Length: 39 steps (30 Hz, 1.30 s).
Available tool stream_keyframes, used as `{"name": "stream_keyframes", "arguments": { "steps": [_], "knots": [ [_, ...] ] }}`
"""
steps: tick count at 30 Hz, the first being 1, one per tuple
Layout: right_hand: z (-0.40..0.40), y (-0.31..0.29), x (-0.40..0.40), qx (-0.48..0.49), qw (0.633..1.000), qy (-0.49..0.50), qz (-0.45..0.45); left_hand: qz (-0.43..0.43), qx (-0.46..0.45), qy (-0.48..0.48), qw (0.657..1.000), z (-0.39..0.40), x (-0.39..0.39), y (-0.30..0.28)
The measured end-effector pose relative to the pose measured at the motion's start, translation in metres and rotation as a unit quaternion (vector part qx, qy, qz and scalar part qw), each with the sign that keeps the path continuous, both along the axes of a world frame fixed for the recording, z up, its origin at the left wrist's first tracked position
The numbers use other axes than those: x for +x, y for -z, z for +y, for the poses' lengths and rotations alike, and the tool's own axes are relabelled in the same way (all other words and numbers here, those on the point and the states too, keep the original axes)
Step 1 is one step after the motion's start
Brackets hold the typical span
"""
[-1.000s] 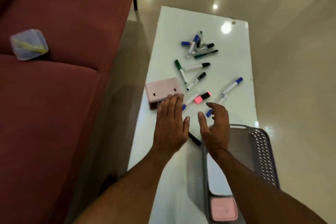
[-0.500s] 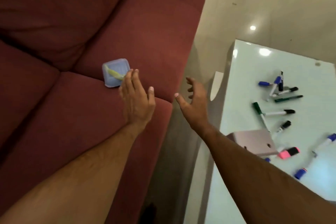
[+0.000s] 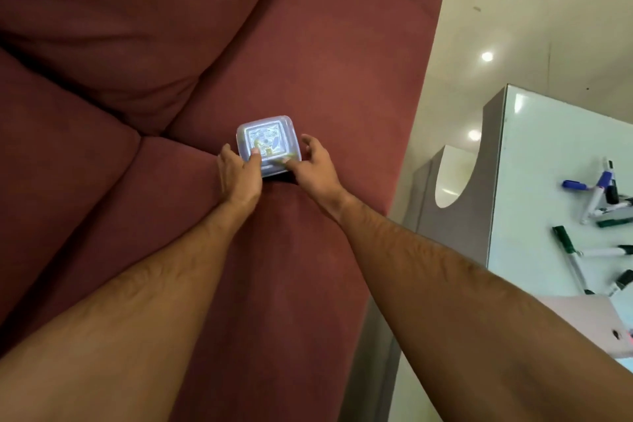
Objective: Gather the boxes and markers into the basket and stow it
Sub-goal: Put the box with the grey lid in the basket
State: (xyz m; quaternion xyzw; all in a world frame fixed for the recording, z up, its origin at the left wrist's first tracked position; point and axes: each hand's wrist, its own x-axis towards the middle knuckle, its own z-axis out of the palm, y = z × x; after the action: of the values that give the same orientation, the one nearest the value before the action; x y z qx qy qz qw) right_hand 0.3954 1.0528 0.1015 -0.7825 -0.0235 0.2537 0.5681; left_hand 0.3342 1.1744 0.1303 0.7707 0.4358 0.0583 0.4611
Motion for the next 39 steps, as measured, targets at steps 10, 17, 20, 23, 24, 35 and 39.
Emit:
{"name": "stream_keyframes", "arguments": {
  "steps": [10,17,20,23,24,35,39],
  "knots": [
    [-0.007,-0.023,-0.02,-0.027,0.999,0.031,-0.023,-0.041,-0.005,-0.02,0.999,-0.012,0.002,0.004],
    [-0.075,-0.047,-0.031,0.056,0.988,0.143,-0.027,-0.151,0.012,0.013,0.988,-0.073,0.001,-0.005],
    [-0.112,-0.057,-0.037,0.073,0.982,0.175,-0.02,-0.175,-0.01,0.036,0.984,-0.112,0.0,-0.017],
    [-0.151,-0.068,-0.046,0.094,0.976,0.196,-0.007,-0.171,-0.018,0.065,0.983,-0.153,-0.001,-0.025],
    [-0.166,-0.073,-0.05,0.101,0.974,0.204,-0.007,-0.176,-0.021,0.074,0.981,-0.17,-0.002,-0.028],
    [-0.374,-0.117,-0.098,0.132,0.908,0.397,0.008,-0.301,-0.2,0.05,0.931,-0.383,-0.058,-0.065],
    [-0.461,-0.127,-0.131,0.152,0.888,0.433,-0.02,-0.32,-0.278,0.041,0.905,-0.474,-0.09,-0.077]
  ]
}}
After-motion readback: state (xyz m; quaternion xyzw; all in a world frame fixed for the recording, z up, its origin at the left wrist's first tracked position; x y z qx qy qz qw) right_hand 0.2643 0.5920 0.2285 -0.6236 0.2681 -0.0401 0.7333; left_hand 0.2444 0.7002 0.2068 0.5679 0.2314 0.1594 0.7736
